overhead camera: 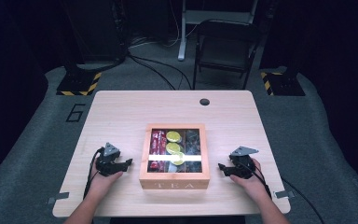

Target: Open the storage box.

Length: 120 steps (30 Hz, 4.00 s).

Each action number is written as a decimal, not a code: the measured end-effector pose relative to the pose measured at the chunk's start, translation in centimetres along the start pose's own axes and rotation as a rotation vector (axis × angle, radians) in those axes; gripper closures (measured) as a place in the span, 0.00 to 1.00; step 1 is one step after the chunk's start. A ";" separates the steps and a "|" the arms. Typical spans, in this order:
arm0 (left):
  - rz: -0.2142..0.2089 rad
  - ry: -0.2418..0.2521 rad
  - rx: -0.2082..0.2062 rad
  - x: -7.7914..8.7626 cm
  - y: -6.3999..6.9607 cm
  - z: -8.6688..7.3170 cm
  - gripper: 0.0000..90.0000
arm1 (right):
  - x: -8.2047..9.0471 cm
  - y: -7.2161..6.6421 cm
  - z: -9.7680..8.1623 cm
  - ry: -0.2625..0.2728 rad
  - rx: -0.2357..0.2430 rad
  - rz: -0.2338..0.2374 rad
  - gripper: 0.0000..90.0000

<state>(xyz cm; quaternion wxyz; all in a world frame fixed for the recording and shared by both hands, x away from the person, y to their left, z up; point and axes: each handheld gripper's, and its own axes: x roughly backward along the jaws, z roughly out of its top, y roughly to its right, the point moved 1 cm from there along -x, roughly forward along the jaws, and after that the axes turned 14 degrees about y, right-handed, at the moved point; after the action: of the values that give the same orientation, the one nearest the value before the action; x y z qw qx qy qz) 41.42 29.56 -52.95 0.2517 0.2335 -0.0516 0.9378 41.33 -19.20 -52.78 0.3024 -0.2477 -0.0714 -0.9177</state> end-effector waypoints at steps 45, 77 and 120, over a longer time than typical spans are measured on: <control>-0.172 0.105 -0.013 8.5 7.6 5.0 0.45 | 7.7 -7.5 6.0 0.124 0.019 0.142 0.50; -0.246 0.068 -0.077 6.9 10.3 1.6 0.54 | 5.4 -10.4 2.5 0.074 0.106 0.181 0.59; -0.204 0.145 -0.055 8.4 10.3 5.1 0.57 | 7.1 -10.2 5.9 0.158 0.071 0.155 0.59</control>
<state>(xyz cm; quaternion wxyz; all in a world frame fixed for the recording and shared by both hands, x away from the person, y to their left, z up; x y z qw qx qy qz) 31.97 23.26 -44.33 0.3550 0.1622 -0.0352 0.9200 32.84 -12.99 -43.97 0.3854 -0.1685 -0.0603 -0.9052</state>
